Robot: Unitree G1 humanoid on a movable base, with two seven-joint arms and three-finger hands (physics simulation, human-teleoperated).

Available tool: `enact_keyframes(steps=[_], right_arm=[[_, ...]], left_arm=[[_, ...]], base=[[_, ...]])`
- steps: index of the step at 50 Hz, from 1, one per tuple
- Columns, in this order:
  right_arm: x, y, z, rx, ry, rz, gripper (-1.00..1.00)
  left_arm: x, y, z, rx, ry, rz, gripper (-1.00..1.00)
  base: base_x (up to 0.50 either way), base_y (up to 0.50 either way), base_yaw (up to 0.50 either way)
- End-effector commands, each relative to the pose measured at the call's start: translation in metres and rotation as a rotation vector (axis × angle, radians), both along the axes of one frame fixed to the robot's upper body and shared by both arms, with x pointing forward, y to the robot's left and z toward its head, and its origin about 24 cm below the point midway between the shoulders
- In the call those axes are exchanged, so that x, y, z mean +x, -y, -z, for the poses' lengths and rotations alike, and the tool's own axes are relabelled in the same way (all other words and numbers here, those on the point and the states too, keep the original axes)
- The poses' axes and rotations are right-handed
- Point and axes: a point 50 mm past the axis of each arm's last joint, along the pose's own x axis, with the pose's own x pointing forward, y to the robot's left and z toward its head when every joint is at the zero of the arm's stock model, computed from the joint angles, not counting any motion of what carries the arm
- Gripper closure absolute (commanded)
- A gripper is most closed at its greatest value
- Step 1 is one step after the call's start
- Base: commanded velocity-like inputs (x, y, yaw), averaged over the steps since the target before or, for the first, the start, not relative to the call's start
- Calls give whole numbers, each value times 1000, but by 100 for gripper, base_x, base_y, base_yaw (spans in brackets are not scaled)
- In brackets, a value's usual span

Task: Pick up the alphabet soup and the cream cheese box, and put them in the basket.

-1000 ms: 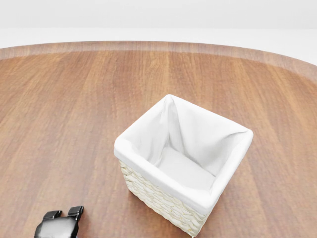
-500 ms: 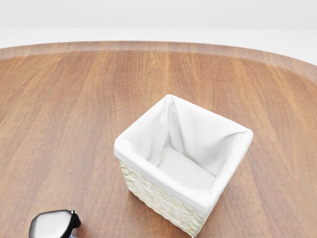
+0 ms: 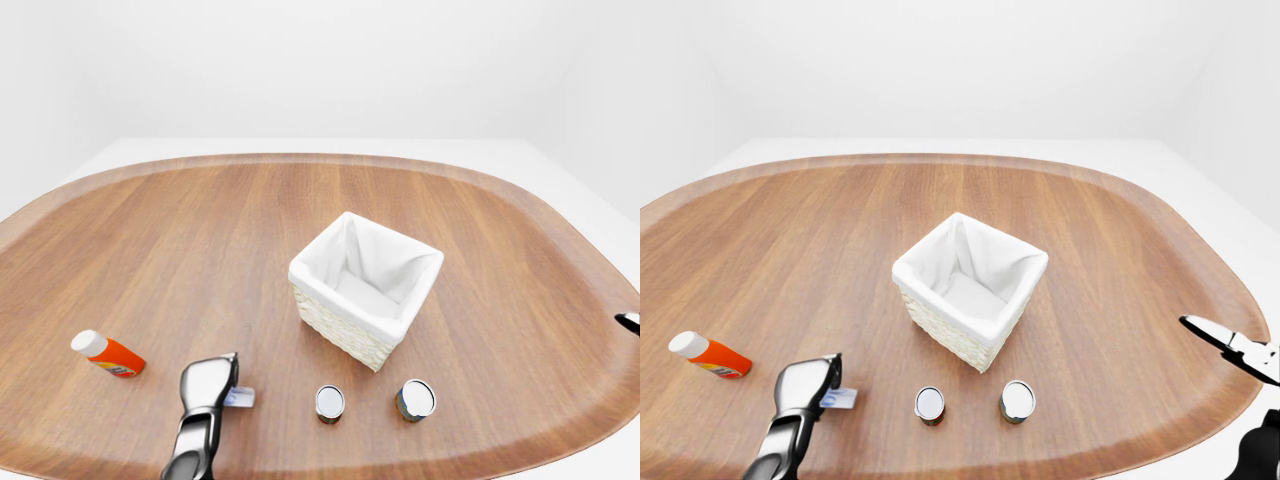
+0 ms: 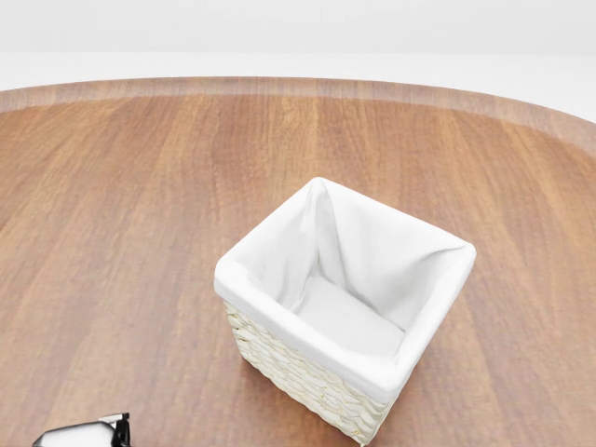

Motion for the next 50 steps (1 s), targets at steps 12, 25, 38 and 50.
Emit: enact_keyframes(steps=[12,25,38,50], right_arm=[[1,1,3,7,-11,-1,-100],[0,0,-1,-2,2,1,-100],[0,0,-1,-2,1,-2,-100],[1,0,0,0,0,-2,-100]], left_arm=[[10,0,-36,-64,280,-81,100],[21,14,-50,-83,362,-43,100],[31,34,-88,-143,463,9,100],[32,45,-134,-84,512,77,100]], base=[[0,0,0],[0,0,0],[0,0,0],[0,0,0]])
